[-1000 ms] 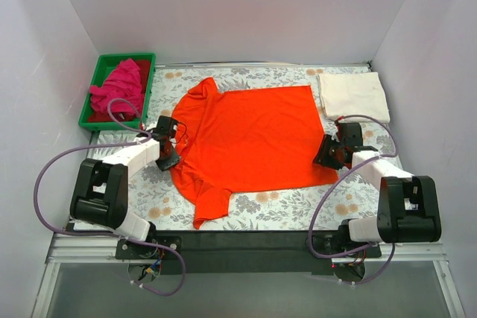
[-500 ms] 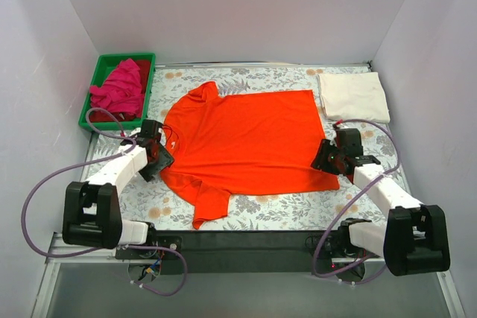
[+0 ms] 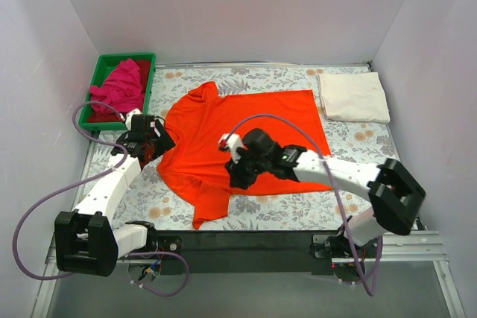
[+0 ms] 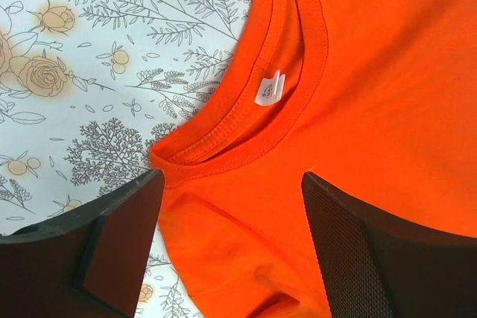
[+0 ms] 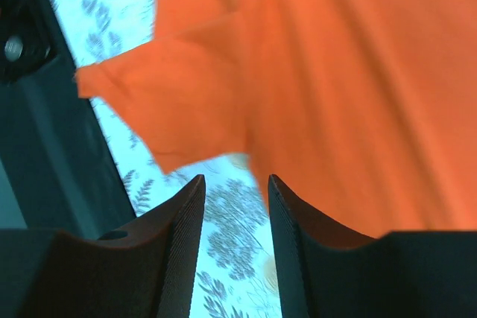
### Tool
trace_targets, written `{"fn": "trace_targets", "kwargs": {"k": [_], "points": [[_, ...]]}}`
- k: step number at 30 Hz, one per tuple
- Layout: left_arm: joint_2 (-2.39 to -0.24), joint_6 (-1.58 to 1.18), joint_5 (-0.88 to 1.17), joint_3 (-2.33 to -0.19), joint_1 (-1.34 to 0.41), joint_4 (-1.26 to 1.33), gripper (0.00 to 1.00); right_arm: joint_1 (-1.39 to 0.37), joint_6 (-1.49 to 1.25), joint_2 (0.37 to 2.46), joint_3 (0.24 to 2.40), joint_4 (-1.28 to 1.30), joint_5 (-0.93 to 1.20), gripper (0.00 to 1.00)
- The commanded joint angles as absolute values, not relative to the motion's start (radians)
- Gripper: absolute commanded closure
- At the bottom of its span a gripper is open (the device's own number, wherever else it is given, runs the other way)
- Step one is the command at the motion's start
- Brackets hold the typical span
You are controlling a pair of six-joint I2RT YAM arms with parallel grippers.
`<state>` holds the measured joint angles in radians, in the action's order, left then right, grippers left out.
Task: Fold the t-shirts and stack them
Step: Flatten the tshirt out
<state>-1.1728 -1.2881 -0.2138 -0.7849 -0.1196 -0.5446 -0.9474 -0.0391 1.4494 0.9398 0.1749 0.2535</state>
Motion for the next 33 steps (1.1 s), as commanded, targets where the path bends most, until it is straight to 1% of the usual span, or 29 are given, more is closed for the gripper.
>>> {"fn": "trace_targets", "kwargs": {"k": [1,4,6,8,9,11,13,14,15,18,21,24,26,28,29,33], "points": [[-1.123,-1.221,-0.195,-0.727,-0.120,-0.446,0.31,-1.057,0.104,1.581,1.059,0.210,0.305,0.62],[-1.100,-1.216,-0.181,-0.697,-0.120,-0.434,0.31,-1.109,0.126,1.684,1.117,0.242,0.314,0.70],[-1.086,-1.218,-0.169,-0.675,-0.120,-0.414,0.34,-1.121,0.135,1.738,1.130,0.252,0.336,0.73],[-1.071,-1.220,-0.167,-0.638,-0.120,-0.384,0.34,-1.123,0.146,1.767,1.144,0.258,0.347,0.74],[-1.068,-1.220,-0.169,-0.628,-0.120,-0.374,0.34,-1.127,0.153,1.793,1.147,0.270,0.345,0.77],[-1.071,-1.218,-0.169,-0.617,-0.120,-0.356,0.34,-1.127,0.166,1.816,1.152,0.287,0.331,0.79],[-1.080,-1.212,-0.173,-0.623,-0.120,-0.353,0.35,-1.127,0.178,1.841,1.149,0.311,0.289,0.82],[-1.091,-1.200,-0.176,-0.626,-0.120,-0.347,0.35,-1.115,0.182,1.851,1.099,0.322,0.196,0.89],[-1.089,-1.198,-0.175,-0.623,-0.120,-0.347,0.35,-1.108,0.176,1.848,1.086,0.333,0.160,0.90],[-1.081,-1.195,-0.178,-0.620,-0.120,-0.342,0.35,-1.043,0.140,1.796,1.023,0.339,0.103,0.90],[-1.085,-1.190,-0.184,-0.624,-0.120,-0.341,0.35,-0.932,0.086,1.705,0.971,0.348,0.059,0.89],[-1.097,-1.189,-0.178,-0.627,-0.120,-0.341,0.35,-0.905,0.048,1.643,0.980,0.380,0.005,0.86],[-1.101,-1.189,-0.175,-0.627,-0.120,-0.341,0.35,-0.925,0.057,1.617,1.011,0.397,0.047,0.84],[-1.104,-1.187,-0.172,-0.627,-0.120,-0.341,0.35,-1.007,0.095,1.595,1.066,0.396,0.060,0.82],[-1.103,-1.187,-0.172,-0.627,-0.120,-0.341,0.35,-1.043,0.109,1.600,1.098,0.396,0.081,0.81],[-1.095,-1.187,-0.184,-0.627,-0.120,-0.341,0.35,-1.088,0.123,1.658,1.147,0.397,0.175,0.81]]}}
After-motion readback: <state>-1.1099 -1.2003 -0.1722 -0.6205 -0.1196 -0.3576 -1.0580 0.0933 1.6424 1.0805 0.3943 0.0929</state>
